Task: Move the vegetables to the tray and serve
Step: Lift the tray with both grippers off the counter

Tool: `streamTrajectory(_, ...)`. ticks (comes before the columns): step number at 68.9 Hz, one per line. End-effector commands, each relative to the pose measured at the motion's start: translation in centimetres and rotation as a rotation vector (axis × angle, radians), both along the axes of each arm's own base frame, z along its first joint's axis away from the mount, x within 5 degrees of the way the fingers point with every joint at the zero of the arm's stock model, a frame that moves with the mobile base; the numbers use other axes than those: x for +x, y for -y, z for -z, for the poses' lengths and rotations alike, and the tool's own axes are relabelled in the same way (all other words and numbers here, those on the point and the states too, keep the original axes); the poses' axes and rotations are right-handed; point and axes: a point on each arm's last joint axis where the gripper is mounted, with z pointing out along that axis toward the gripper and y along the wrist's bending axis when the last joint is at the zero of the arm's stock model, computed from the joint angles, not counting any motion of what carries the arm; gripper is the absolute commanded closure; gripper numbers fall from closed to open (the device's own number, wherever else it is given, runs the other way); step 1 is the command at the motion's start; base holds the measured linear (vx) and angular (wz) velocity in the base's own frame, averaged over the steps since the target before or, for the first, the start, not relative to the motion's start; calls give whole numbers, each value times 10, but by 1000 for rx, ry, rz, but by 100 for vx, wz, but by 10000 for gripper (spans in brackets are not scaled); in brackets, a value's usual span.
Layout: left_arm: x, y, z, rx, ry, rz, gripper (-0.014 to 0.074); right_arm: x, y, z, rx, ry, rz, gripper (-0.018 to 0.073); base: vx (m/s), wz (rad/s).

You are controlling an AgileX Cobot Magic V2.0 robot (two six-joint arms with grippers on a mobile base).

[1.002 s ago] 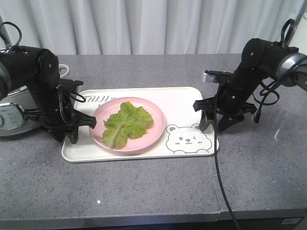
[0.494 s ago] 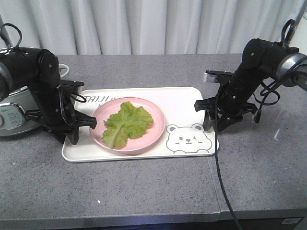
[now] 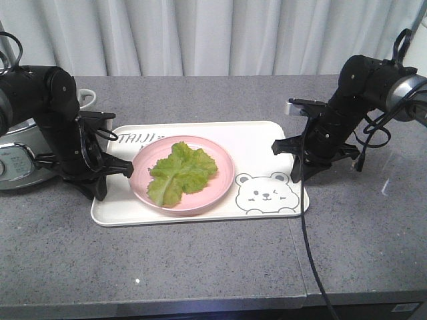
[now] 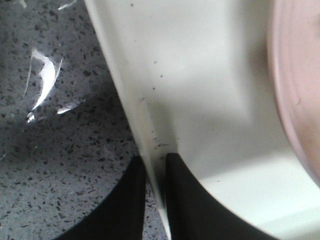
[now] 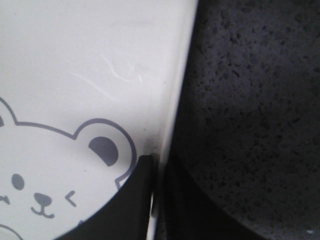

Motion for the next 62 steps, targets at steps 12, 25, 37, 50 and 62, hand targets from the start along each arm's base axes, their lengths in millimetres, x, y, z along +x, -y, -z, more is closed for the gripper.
streamTrajectory(12, -9, 19, -38, -163, 84, 42, 603, -15, -3, -48, 34, 64, -40, 566, 0, 0)
streamTrajectory(25, -15, 20, -56, -197, 134, 50, 603, -21, -2, -69, 40, 116, -40, 564, 0, 0)
streamTrajectory(37, -24, 19, -77, -219, 187, 56, 603, -31, -1, -91, 51, 163, -41, 564, 0, 0)
streamTrajectory(50, -39, 15, -106, -233, 261, 65, 602, -42, 0, -116, 57, 223, -38, 564, 0, 0)
streamTrajectory(62, -53, 11, -133, -250, 343, 69, 602, -56, 2, -142, 64, 288, -39, 564, 0, 0)
